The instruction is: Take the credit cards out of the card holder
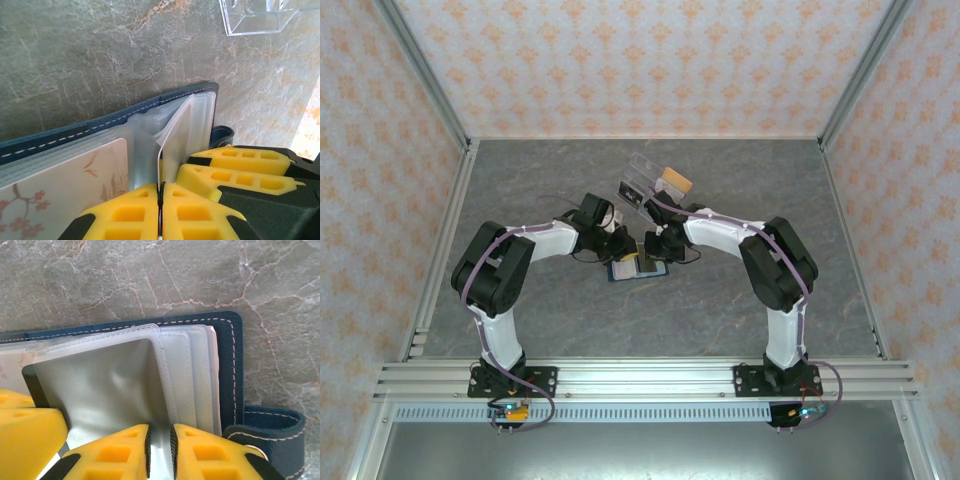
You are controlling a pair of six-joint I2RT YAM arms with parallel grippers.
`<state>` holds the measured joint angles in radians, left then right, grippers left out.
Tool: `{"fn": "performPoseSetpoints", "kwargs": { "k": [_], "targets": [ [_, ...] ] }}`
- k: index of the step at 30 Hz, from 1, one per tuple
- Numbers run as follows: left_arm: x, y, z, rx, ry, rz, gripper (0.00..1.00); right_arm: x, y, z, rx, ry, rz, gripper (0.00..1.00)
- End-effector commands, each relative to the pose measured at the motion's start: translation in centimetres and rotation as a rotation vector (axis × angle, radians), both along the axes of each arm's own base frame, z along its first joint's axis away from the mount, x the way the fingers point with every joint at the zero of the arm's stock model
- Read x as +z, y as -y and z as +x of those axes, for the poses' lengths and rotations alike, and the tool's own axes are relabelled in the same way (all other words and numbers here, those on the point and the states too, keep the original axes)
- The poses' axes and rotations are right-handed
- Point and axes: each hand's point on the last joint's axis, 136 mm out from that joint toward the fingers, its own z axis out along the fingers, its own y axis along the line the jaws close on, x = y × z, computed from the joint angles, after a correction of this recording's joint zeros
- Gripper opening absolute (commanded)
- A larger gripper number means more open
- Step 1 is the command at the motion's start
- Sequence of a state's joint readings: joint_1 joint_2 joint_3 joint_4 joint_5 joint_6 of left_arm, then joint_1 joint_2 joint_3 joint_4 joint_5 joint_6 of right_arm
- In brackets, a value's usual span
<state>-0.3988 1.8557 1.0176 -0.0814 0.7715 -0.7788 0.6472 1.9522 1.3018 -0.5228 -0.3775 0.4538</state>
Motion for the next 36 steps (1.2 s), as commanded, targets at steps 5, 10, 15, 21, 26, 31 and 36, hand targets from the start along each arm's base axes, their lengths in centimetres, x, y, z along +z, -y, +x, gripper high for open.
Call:
{"fn": "performPoseSetpoints", "kwargs": {
  "k": [5,10,15,21,26,31,36],
  "targets": [
    [1.8,-0.7,-0.4,-0.016,0.028,-0.045,0.08,-4.4,3.6,-1.9,-0.044,-0.1,-0.18,0.19],
    [1.9,-0.8,-0.4,-0.015,0.03,-0.046,0.08,-4.5,3.6,-1.9,-0.044,-0.103,-0.184,0.18],
    [2.0,-0.5,-0.2,-0.014,0.034,-0.067,0.12,-4.6,3.7,-2.0,-0.045,-0.108,-0.188,0.16],
    [2.0,-0.3,-0.1,-0.016,0.037,-0.083,0.15,-4.6,3.6,-1.9,-0.044,-0.107,-0.188,0.15],
    [1.9,-0.4,-0.2,-0.018,0.034,-0.078,0.11,-4.5,3.5,-1.8,-0.045,-0.107,-0.188,0.15],
    [1.6,-0.5,-0.2,-0.014,0.03,-0.064,0.05,-4.5,3.5,-1.8,-0.044,-0.108,-0.186,0.14],
    [1.1,-1.3,-0.4,-0.005,0.024,-0.026,0.0,-4.4,3.5,-1.7,-0.046,-0.102,-0.186,0.14]
  ]
}}
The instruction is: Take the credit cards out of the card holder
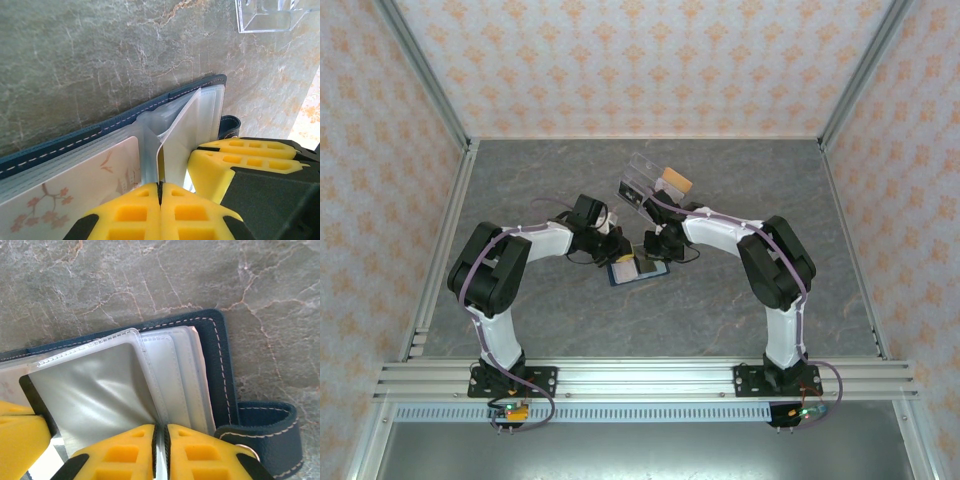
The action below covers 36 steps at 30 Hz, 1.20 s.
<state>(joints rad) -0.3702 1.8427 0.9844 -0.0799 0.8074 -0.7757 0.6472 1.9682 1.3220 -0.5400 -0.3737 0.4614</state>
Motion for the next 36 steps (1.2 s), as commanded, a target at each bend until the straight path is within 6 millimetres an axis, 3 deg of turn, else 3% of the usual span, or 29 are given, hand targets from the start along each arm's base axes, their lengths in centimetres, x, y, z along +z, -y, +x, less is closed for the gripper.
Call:
{"fn": "performPoseSetpoints", "kwargs": {
  "k": [1,8,14,20,23,30,36],
  "targets": [
    [1.3,-0.5,0.1,-0.007,0.049,0.001,0.0,-4.2,3.5,-1.9,-0.038,-0.092,-0.176,0.14],
    [0.7,-1.9,-0.3,0.018,0.03,0.022,0.0,-4.1,3.4,-2.0,-0.034,-0.092,-0.165,0.14],
    [0.8,-1.7,-0.2,0.026,0.027,0.001,0.0,-4.1,3.0,-2.0,-0.025,-0.098,-0.142,0.15],
    [0.7,-1.0,0.1,0.039,0.019,-0.035,0.22,-4.7,2.9,-2.3,-0.015,-0.116,-0.145,0.14],
    [0.5,-0.5,0.1,0.034,0.015,-0.046,0.27,-4.8,3.0,-2.4,-0.014,-0.12,-0.148,0.14],
    [0.1,0.2,0.0,0.022,0.006,-0.043,0.27,-4.7,2.9,-2.3,-0.014,-0.116,-0.144,0.14],
    [-0.3,0.1,-0.1,0.02,-0.005,-0.03,0.21,-4.7,3.0,-2.3,-0.015,-0.116,-0.147,0.14]
  ]
}}
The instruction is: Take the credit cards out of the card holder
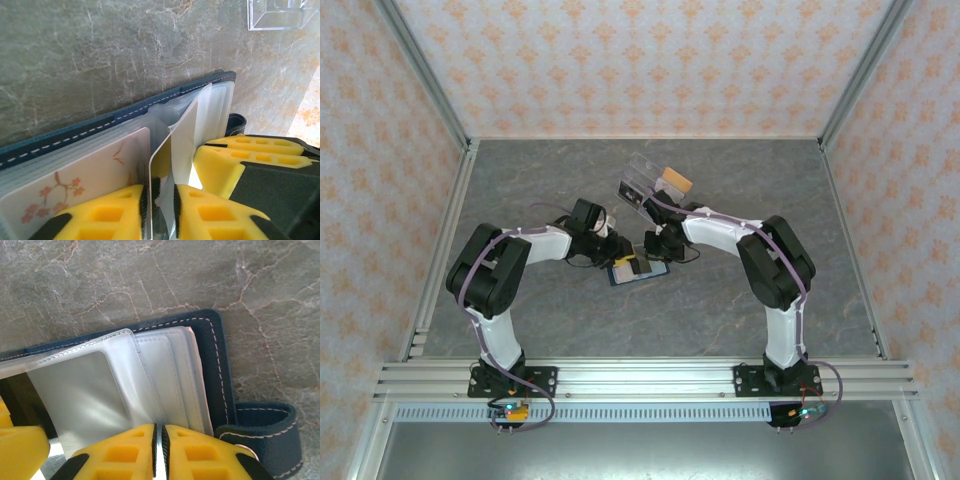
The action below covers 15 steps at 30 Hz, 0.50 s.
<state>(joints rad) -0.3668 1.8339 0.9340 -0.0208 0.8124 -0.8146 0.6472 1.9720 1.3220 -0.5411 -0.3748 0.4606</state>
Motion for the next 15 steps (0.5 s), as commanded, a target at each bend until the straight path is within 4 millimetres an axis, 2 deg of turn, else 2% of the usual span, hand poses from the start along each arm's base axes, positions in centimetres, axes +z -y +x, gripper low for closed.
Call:
{"fn": "performPoseSetpoints", "kwargs": {
  "k": [1,7,15],
  "targets": [
    [0.3,0.4,0.3,-0.009,0.011,-0.014,0.18,-4.6,3.0,-2.3,-0.017,-0.111,-0.145,0.14],
    [0.9,-0.4,-0.1,-0.022,0.025,0.018,0.05,-4.1,3.1,-2.1,-0.022,-0.095,-0.148,0.14],
    [1.8,-3.1,-1.4,-0.031,0.019,0.104,0.03,-2.8,2.4,-1.5,-0.02,-0.062,-0.103,0.15]
  ]
}}
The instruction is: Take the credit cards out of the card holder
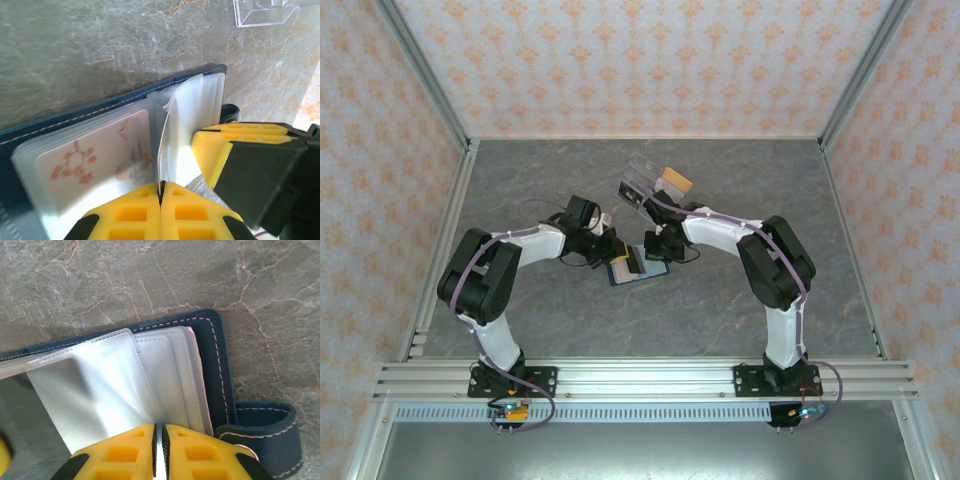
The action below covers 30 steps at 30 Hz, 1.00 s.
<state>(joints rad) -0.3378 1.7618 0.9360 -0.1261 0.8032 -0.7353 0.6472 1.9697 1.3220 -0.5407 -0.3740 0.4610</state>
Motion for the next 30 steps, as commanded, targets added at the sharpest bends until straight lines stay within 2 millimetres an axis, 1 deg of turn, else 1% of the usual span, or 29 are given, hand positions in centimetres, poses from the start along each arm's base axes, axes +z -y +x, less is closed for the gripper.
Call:
{"fn": "performPoseSetpoints", "kwargs": {
  "k": [1,3,6,9,10,11,14,16,17,20,22,24,26,30],
  "targets": [
    [0.6,-1.9,-1.0,-0.007,-0.004,0.079,0.03,-2.4,2.0,-1.4,-0.011,-0.056,-0.085,0.15],
    [1.1,-2.6,-1.1,0.001,0.005,0.096,0.03,-1.2,1.1,-1.1,0.009,-0.034,-0.032,0.18],
    [2.7,-3.7,-0.7,0.027,0.039,0.109,0.02,1.3,-0.2,-0.4,0.028,0.015,0.049,0.22],
    [4.9,-4.5,0.0,0.06,0.097,0.113,0.03,5.1,-1.8,0.2,0.043,0.087,0.175,0.28],
    [5.8,-4.5,0.5,0.076,0.122,0.099,0.02,6.5,-2.1,0.5,0.042,0.117,0.211,0.3],
    [6.7,-4.3,0.9,0.089,0.141,0.078,0.03,7.9,-2.3,0.9,0.037,0.145,0.249,0.35],
    [8.8,-3.7,2.1,0.123,0.188,0.023,0.03,11.1,-2.8,1.9,0.017,0.199,0.37,0.44],
    [10.2,-3.4,2.7,0.136,0.22,-0.008,0.03,12.7,-3.0,2.5,0.007,0.221,0.448,0.51],
    [11.0,-3.2,3.0,0.142,0.239,-0.03,0.03,13.7,-3.0,2.9,0.002,0.232,0.495,0.56],
    [13.4,-2.5,3.8,0.151,0.291,-0.102,0.03,15.4,-3.4,3.8,0.008,0.226,0.609,0.66],
    [14.8,-2.2,4.3,0.155,0.32,-0.139,0.03,16.1,-3.8,4.1,0.012,0.206,0.686,0.7],
    [16.1,-2.0,4.7,0.161,0.349,-0.172,0.02,16.8,-4.3,4.4,0.022,0.189,0.753,0.71],
    [17.3,-1.8,4.9,0.162,0.372,-0.202,0.02,17.0,-4.5,4.5,0.029,0.169,0.795,0.72],
    [18.6,-1.7,5.3,0.166,0.389,-0.242,0.02,17.9,-5.1,4.3,0.064,0.153,0.857,0.72]
  ]
}}
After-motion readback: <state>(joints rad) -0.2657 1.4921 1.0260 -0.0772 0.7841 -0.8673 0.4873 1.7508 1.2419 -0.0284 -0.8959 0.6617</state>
